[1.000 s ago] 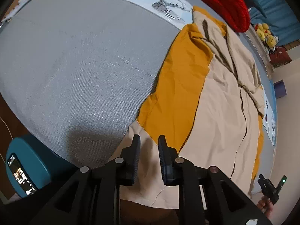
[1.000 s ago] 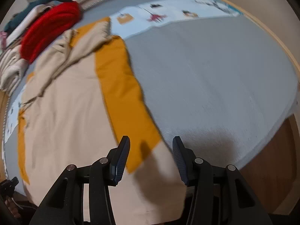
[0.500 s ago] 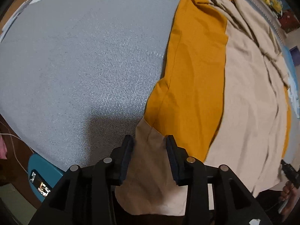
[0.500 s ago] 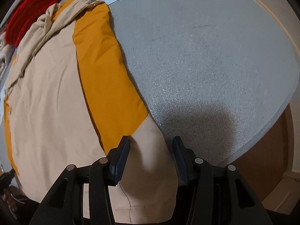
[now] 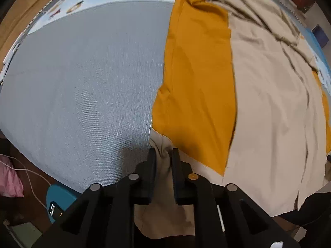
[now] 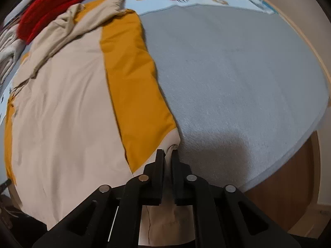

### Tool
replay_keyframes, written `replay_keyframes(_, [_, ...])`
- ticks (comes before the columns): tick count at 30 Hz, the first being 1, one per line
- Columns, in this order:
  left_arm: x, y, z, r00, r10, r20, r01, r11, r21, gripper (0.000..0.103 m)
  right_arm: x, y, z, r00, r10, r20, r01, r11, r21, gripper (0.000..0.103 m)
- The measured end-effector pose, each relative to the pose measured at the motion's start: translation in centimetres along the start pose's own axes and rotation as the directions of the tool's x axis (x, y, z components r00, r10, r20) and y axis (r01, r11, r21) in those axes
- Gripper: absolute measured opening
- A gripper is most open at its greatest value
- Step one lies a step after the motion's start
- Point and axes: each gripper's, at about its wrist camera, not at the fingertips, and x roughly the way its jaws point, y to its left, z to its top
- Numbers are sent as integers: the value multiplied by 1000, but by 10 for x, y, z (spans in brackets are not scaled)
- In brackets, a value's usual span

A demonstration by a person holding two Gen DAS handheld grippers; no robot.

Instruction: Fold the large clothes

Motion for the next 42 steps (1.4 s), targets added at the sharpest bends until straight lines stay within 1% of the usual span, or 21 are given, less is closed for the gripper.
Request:
replay_keyframes(1, [4,-1,0,1000,6,-17,-6,1000,4,20,5,-2,2,1000,-6,-17,6,1000,6,18])
replay_keyframes(4, [8,-2,-2,999,25,-24,-24,1000,19,20,14,-5,0,998,-19,-60,18,1000,-19,30])
replay_keyframes(6, [9,-2,-1,999,28,-25,-27,999,18,20,14,0,-2,998,-33,-62,30,998,-53,32])
replay_keyframes(7, [10,-1,-1,999,26,-23,-26,999,19,18,14,3,-3,997,-40,-61,36,997,-65,33])
replay_keyframes(8, [9,-1,0,1000,15,-20,-14,1000,22,9,14,3,-4,997,-43,-60,39,997,-70,33])
replay_keyframes(9, [9,-6,2,1000,5,-17,-5,1000,25,8,13,4,-4,997,-43,-59,39,997,-74,31])
replay_keyframes(10, [6,-13,3,1000,7,-11,-7,999,32,8,13,4,-4,998,-40,-57,35,997,-74,21])
replay_keyframes(11, [5,-14,2,1000,11,-6,-11,999,39,8,11,5,-4,998,-27,-51,23,997,-76,15])
replay_keyframes(12, [5,-14,1,1000,12,-6,-12,999,41,8,9,6,-4,999,-20,-42,17,997,-80,13])
replay_keyframes(14, [7,-15,1,1000,14,-19,-13,999,42,10,6,8,-3,999,-18,-27,15,996,-88,13])
replay_keyframes(19, [12,-27,1,999,51,-21,-49,996,78,11,13,7,-1,998,-25,-63,21,997,-74,19])
replay_keyframes(22, [13,-27,1,999,50,-19,-49,996,73,11,13,13,-5,997,-40,-58,34,994,-100,19])
replay_keyframes(24, [9,-36,-2,999,44,-12,-43,996,80,6,11,14,-7,998,-40,-53,34,994,-102,14])
replay_keyframes(25, [6,-39,-4,999,46,-3,-45,995,91,4,10,14,-8,998,-35,-47,30,995,-100,9])
replay_keyframes(26, [1,-38,-5,999,47,5,-47,994,101,3,7,16,-8,999,-30,-37,26,994,-102,8])
replay_keyframes(27, [-3,-40,-7,999,45,17,-47,993,111,3,10,27,2,999,-27,-25,24,994,-106,6])
replay_keyframes(32, [-24,-45,-10,997,6,78,-16,992,126,2,-20,36,0,997,30,76,-21,993,-114,4])
replay_keyframes(34, [-46,-45,-14,993,-15,116,-1,991,135,2,-34,36,5,992,55,116,-41,992,-119,3])
replay_keyframes(35, [-53,-45,-15,991,-20,132,1,990,142,2,-44,39,6,987,72,144,-55,991,-125,3])
replay_keyframes(37, [-72,-45,-18,984,-65,168,39,988,153,2,-55,32,11,979,104,173,-81,987,-136,3])
replay_keyframes(42, [-110,-42,-24,959,-145,244,103,979,175,1,-102,32,9,948,203,245,-164,972,-170,3])
